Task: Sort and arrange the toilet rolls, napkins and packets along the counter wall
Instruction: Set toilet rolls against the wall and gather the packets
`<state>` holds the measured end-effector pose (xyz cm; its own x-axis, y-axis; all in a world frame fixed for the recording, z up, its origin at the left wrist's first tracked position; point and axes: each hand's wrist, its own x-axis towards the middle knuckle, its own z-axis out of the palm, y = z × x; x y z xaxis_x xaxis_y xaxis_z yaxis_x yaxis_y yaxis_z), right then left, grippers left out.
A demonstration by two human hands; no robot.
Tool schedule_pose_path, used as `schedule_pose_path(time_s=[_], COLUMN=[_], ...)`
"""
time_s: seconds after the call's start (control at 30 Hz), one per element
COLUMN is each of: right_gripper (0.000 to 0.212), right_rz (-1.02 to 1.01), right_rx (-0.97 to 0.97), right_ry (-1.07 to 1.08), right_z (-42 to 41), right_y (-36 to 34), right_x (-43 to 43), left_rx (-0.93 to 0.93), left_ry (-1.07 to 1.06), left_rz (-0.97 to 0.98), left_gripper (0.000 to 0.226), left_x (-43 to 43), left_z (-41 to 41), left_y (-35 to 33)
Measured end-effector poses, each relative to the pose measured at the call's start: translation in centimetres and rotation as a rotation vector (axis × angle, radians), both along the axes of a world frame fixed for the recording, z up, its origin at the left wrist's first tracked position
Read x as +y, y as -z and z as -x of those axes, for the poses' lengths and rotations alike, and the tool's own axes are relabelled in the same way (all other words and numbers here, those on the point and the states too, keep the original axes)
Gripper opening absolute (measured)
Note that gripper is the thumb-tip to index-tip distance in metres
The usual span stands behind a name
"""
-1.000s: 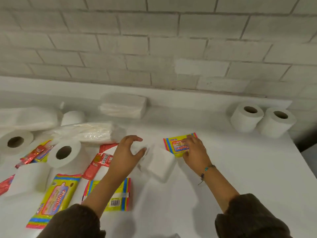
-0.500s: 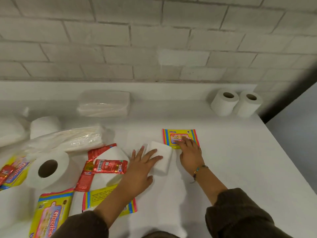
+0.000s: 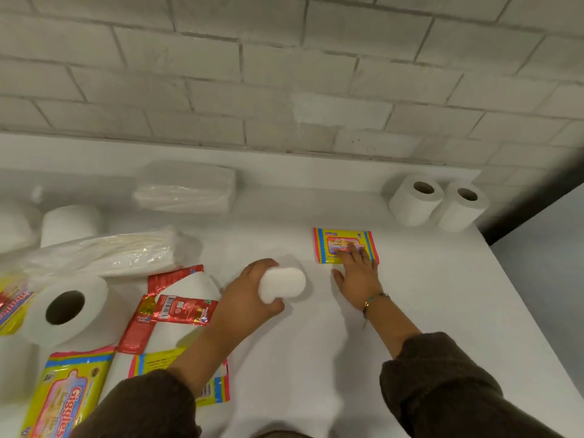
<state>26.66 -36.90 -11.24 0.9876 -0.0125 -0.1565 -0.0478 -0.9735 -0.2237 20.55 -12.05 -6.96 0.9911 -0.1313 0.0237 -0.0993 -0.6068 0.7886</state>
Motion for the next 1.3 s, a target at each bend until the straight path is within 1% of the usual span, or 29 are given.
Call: schedule_pose_path(time_s=[0.17,0.27,0.4,0.47,0.6,0.67,0.77,0.83,0.9,0.97,1.03,1.07,1.17,1.23,1.3], right_gripper=[0.051,0.053,0.051,0.051,0.055,0.057,0.06,0.058,0.054,0.052,0.05,0.049,0.048,0.047,0.047], right_rz=[0.01,0.011,0.002,0.009,0.003,-0.023,-0.055,-0.07,-0.113,-0.158,-0.179,-0.181,-0.17,-0.166,-0.168], right_rx=[-0.022,-0.033,-0.047,-0.046,0.0,-0.022,-0.052,-0.052,-0.04,-0.03,-0.028,-0.024,-0.002,0.003,0.001], right_ry=[-0.002,-0.014,-0.014,-0.021,-0.036,-0.037,-0.051,-0.064,-0.058,-0.039,-0.027,-0.021,-0.001,0.012,0.018], right_z=[-5.0,-7.7,-9.7,-10.2,-10.3,-9.7,-7.7,-6.0,-4.2,-2.6,-1.2,-0.6,0.5,0.9,1.2], right_y=[0.2,0.1,0.0,0.0,-0.4,-1.0,-2.1,-2.7,-3.1,-3.4,-3.2,-3.0,-2.5,-2.3,-2.3], right_x=[-0.7,0.0,1.0,1.2,1.3,1.4,2.1,2.6,2.6,2.5,2.4,2.2,1.3,0.8,0.6], left_rx=[0.018,-0.009,-0.011,-0.008,-0.064,-0.026,0.097,0.209,0.296,0.352,0.409,0.434,0.462,0.429,0.406], left_ry=[-0.117,-0.184,-0.208,-0.213,-0.234,-0.307,-0.39,-0.437,-0.478,-0.513,-0.553,-0.569,-0.605,-0.63,-0.63], left_rz=[0.079,0.017,-0.051,-0.056,-0.038,0.035,0.196,0.323,0.379,0.453,0.526,0.535,0.47,0.444,0.425], left_gripper=[0.058,0.06,0.064,0.065,0.062,0.06,0.067,0.069,0.077,0.083,0.083,0.085,0.116,0.119,0.109], left_x=[1.2,1.8,2.0,2.0,1.5,1.1,0.6,0.2,-0.6,-1.7,-2.5,-2.9,-3.6,-3.8,-3.9], left_z=[-0.3,-0.5,-0.2,-0.3,-1.6,-3.7,-8.8,-12.4,-15.4,-17.5,-18.7,-19.1,-19.6,-19.2,-18.1], left_y=[-1.6,-1.9,-1.6,-1.4,-1.9,-2.7,-3.5,-3.5,-3.5,-3.5,-3.1,-2.7,-0.9,-0.6,-1.8])
